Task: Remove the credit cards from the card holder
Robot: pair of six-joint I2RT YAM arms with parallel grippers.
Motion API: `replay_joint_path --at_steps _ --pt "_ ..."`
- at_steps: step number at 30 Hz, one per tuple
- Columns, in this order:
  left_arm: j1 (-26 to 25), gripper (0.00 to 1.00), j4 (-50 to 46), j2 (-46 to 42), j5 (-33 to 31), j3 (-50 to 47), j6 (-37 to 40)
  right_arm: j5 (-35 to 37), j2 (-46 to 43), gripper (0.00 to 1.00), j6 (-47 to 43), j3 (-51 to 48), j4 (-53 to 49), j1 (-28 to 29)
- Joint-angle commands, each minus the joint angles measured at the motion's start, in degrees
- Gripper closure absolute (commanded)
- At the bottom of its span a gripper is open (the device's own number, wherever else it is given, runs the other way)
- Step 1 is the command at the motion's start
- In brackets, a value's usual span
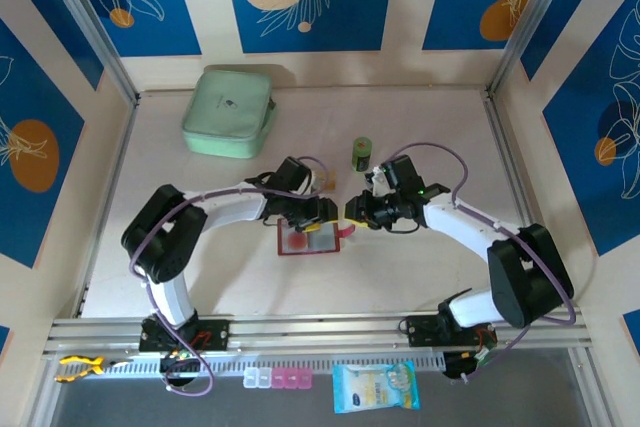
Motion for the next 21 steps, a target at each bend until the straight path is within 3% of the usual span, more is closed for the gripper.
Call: replay_joint_path --at_steps 1,12,21 --pt "-0.9 0.39 1.3 1.8 0.3 0.9 -0.8 -1.4 -1.6 0.68 -1.2 -1.4 -1.4 -0.6" --pt "-0.8 0.39 2.9 2.1 -0.1 -0.5 -1.1 -2.2 -0.8 0.67 -0.7 -1.5 -1.1 -0.8" --pt "0.7 0.39 0.4 -6.3 -3.4 -2.2 1.0 -2.2 3.2 0.67 0.5 1.3 0.2 2.1"
